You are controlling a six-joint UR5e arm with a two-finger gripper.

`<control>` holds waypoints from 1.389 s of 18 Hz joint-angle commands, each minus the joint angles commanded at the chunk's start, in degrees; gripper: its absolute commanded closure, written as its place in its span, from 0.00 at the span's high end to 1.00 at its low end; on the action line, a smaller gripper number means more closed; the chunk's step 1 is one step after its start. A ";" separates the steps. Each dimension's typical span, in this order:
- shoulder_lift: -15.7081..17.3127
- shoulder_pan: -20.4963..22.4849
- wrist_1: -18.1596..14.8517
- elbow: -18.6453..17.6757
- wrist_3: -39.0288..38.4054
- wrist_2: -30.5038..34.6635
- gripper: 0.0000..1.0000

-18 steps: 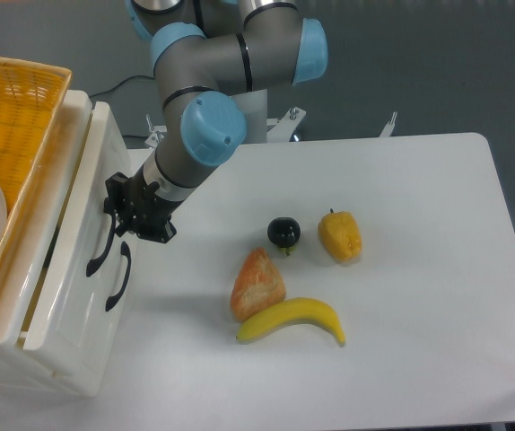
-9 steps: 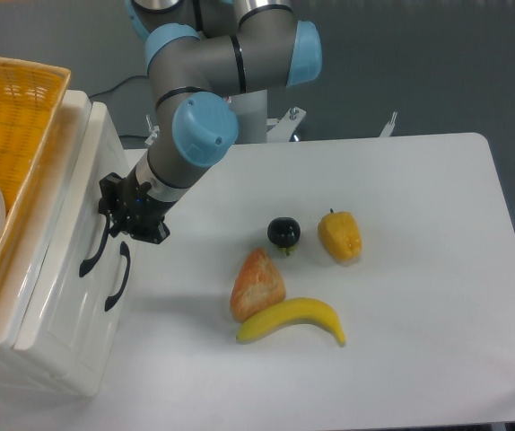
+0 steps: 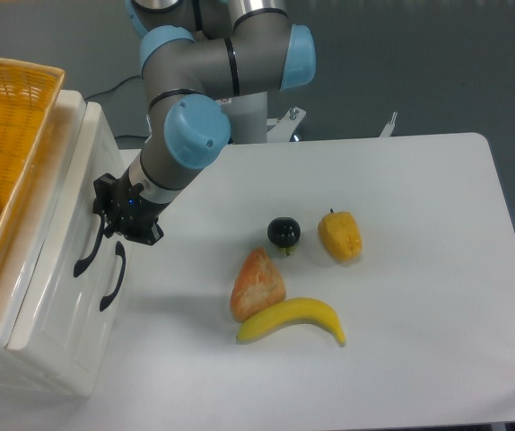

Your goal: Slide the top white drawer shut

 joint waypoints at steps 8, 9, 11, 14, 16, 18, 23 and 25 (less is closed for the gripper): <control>-0.18 7.20 0.26 1.14 0.44 0.61 0.57; -0.18 8.43 0.44 1.75 0.35 0.70 0.66; -0.18 10.63 0.70 2.72 0.44 1.92 0.96; -1.23 13.96 2.01 3.69 0.44 5.00 1.00; -1.06 16.34 3.68 3.87 0.62 7.02 1.00; -1.23 18.45 5.36 3.69 2.97 8.17 1.00; -1.67 24.69 5.54 3.60 19.05 18.27 1.00; -2.11 27.58 5.54 3.60 23.44 20.99 1.00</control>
